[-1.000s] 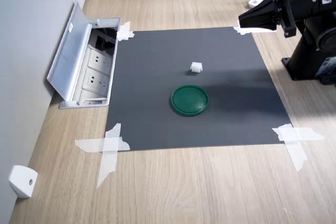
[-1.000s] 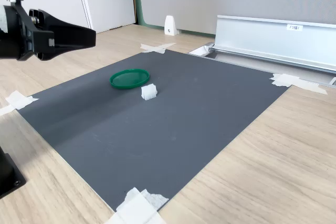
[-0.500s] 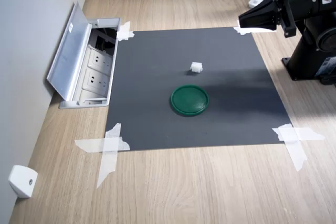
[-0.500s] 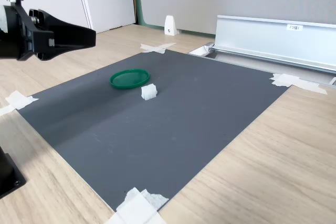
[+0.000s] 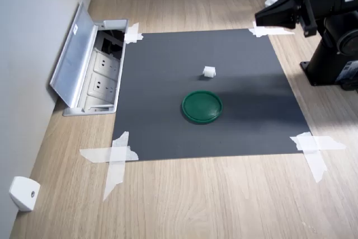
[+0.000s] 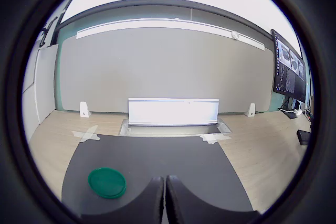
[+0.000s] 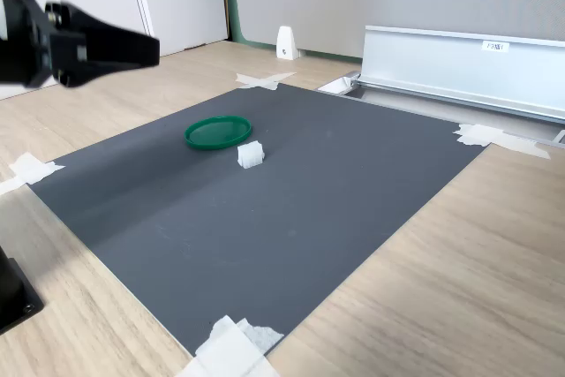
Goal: Grasp a white terminal and put it on the green lid.
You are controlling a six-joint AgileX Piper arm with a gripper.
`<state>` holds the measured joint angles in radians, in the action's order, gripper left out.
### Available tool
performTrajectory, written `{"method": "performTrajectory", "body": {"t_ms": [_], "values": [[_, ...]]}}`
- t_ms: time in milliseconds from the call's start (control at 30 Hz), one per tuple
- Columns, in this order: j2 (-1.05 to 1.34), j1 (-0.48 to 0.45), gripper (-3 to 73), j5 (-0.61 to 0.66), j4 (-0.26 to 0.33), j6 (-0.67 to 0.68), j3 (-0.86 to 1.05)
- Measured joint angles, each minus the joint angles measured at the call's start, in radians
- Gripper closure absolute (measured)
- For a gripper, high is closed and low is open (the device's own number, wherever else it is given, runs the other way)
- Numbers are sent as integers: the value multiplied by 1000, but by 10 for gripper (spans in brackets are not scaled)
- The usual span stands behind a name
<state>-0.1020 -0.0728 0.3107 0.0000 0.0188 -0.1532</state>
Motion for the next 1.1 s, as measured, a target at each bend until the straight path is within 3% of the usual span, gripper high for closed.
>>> {"method": "performTrajectory", "body": {"t_ms": [267,767,1100], "values": [[-301,0,703,66,-8,39,-217],[-792,0,703,581,-92,116,-597],[-1081,0,702,660,-88,239,-696]]}}
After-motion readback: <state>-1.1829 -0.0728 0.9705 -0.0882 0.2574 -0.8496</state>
